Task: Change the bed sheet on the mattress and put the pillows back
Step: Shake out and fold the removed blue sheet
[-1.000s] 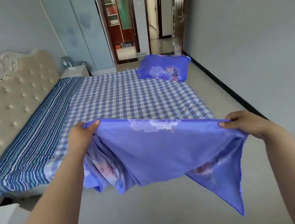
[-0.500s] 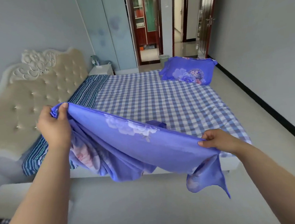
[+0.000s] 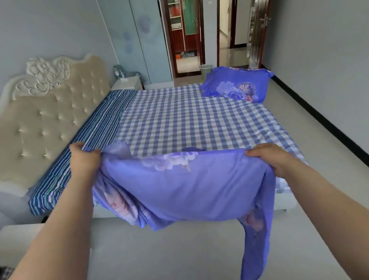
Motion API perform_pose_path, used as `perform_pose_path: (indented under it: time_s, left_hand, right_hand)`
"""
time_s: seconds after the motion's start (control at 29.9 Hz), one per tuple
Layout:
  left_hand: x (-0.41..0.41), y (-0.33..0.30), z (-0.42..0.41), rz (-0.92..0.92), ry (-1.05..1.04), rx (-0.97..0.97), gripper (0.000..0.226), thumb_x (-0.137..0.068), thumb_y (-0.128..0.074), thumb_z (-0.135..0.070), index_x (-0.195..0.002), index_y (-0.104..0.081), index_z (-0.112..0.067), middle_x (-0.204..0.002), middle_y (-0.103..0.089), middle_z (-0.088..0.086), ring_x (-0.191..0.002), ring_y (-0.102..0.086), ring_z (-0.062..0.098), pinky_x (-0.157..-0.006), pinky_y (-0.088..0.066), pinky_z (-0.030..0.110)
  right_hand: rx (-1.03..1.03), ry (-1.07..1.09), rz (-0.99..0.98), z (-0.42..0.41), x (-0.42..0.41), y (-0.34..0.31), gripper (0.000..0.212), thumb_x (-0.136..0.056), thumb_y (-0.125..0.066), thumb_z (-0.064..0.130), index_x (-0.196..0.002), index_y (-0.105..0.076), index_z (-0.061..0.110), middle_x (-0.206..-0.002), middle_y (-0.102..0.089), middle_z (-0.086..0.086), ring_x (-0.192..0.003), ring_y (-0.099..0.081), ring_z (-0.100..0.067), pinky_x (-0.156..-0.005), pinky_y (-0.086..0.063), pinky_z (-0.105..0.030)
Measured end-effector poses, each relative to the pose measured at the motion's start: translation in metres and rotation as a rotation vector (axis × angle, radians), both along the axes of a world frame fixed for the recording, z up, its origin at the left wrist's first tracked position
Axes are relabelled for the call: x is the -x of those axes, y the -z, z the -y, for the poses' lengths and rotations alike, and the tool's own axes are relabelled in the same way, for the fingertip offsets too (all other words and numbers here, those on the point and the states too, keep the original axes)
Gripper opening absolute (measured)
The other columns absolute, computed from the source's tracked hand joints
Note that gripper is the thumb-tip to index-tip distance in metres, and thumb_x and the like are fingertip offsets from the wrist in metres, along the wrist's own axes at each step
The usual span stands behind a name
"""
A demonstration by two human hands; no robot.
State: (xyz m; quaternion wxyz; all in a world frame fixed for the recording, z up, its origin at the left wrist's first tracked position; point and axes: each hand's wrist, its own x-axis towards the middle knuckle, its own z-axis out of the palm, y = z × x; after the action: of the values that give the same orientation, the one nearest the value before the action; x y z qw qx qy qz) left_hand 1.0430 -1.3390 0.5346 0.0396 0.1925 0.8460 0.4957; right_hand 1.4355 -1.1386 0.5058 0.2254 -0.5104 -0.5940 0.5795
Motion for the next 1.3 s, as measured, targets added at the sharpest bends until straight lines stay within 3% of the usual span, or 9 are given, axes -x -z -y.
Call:
perform_pose_path:
  time_s: [0.07,0.27,0.37,0.47,0.6,0.74,0.87,1.04,1.3]
  left_hand:
    - [-0.038,0.005,-0.020,-0.056,0.155,0.123,0.047,-0.084,-0.062,-0.015,-0.129,-0.047,-0.010,-0.101,-0.062,0.019,-0.090,-0.058,0.030,-0.082,-0.042,0.034]
    - [-0.162,0.002,-0.059,-0.042,1.206,0.291,0.065,-0.080,-0.075,-0.015,-0.135,-0.045,-0.030,-0.085,-0.058,-0.025,-0.072,-0.052,-0.015,-0.077,-0.038,0.005]
    - [-0.162,0.003,-0.061,-0.043,1.231,0.329,0.022,-0.083,-0.072,-0.021,-0.103,-0.063,-0.017,-0.079,-0.058,-0.019,-0.066,-0.053,-0.010,-0.072,-0.040,0.011]
    - [-0.157,0.006,-0.056,-0.025,1.234,0.385,0.031,-0.087,-0.067,-0.031,-0.092,-0.061,-0.001,-0.076,-0.054,0.001,-0.066,-0.047,0.006,-0.067,-0.040,0.019]
    - [-0.165,0.007,-0.051,0.031,1.357,0.405,0.020,-0.090,-0.063,-0.030,-0.109,-0.061,-0.024,-0.103,-0.064,-0.016,-0.095,-0.059,-0.002,-0.086,-0.046,0.016]
    - [-0.172,0.006,-0.047,-0.083,1.361,0.528,0.029,-0.093,-0.060,-0.028,-0.085,-0.057,0.000,-0.069,-0.049,-0.004,-0.064,-0.044,0.004,-0.065,-0.039,0.018]
    - [-0.169,0.007,-0.042,-0.159,1.291,0.503,0.027,-0.093,-0.059,-0.031,-0.071,-0.051,-0.019,-0.062,-0.048,-0.017,-0.064,-0.044,0.001,-0.070,-0.041,0.020]
    - [-0.161,-0.003,-0.032,-0.138,1.233,0.412,0.033,-0.092,-0.060,-0.030,-0.065,-0.046,-0.018,-0.058,-0.040,-0.010,-0.053,-0.035,0.004,-0.055,-0.033,0.016]
    - [-0.169,-0.013,-0.021,-0.161,1.242,0.406,0.038,-0.091,-0.060,-0.035,-0.055,-0.048,-0.032,-0.057,-0.042,-0.007,-0.056,-0.038,0.008,-0.057,-0.036,0.022]
  right_hand:
    - [-0.201,0.022,0.118,0.008,0.029,0.003,0.014,-0.082,-0.067,0.010,-0.072,-0.060,0.006,-0.068,-0.054,-0.010,-0.062,-0.049,-0.019,-0.060,-0.037,-0.025]
    - [-0.419,-0.331,0.141,0.063,0.087,0.001,0.030,-0.086,-0.065,0.015,-0.060,-0.049,0.017,-0.056,-0.046,0.003,-0.053,-0.038,-0.009,-0.055,-0.031,-0.025]
    - [-0.361,-0.351,0.035,0.069,0.078,0.004,0.029,-0.084,-0.067,0.012,-0.061,-0.053,0.023,-0.060,-0.050,0.002,-0.058,-0.041,-0.011,-0.060,-0.034,-0.027]
    - [-0.305,-0.377,-0.011,0.075,0.065,0.002,0.019,-0.085,-0.068,0.018,-0.068,-0.060,0.020,-0.067,-0.051,-0.005,-0.062,-0.042,-0.014,-0.056,-0.035,-0.025]
    - [-0.325,-0.409,-0.043,0.079,0.059,0.007,0.013,-0.085,-0.069,0.018,-0.072,-0.067,0.017,-0.070,-0.055,-0.009,-0.066,-0.046,-0.017,-0.063,-0.038,-0.031]
    - [-0.352,-0.433,-0.013,0.083,0.054,0.008,0.013,-0.086,-0.068,0.021,-0.076,-0.068,0.014,-0.077,-0.061,-0.022,-0.066,-0.049,-0.018,-0.065,-0.041,-0.034]
    - [-0.242,-0.390,0.029,0.086,0.050,0.001,0.037,-0.097,-0.048,0.039,-0.094,-0.066,0.007,-0.076,-0.063,-0.002,-0.067,-0.057,-0.015,-0.068,-0.046,-0.026]
    - [-0.021,-0.534,-0.024,0.089,0.040,-0.005,0.021,-0.096,-0.051,0.013,-0.101,-0.063,-0.003,-0.082,-0.061,-0.007,-0.070,-0.061,-0.011,-0.062,-0.049,-0.017]
    - [-0.734,-0.307,0.235,0.111,0.059,0.005,0.022,-0.090,-0.050,0.023,-0.071,-0.053,0.012,-0.065,-0.054,0.004,-0.061,-0.048,-0.014,-0.058,-0.044,-0.036]
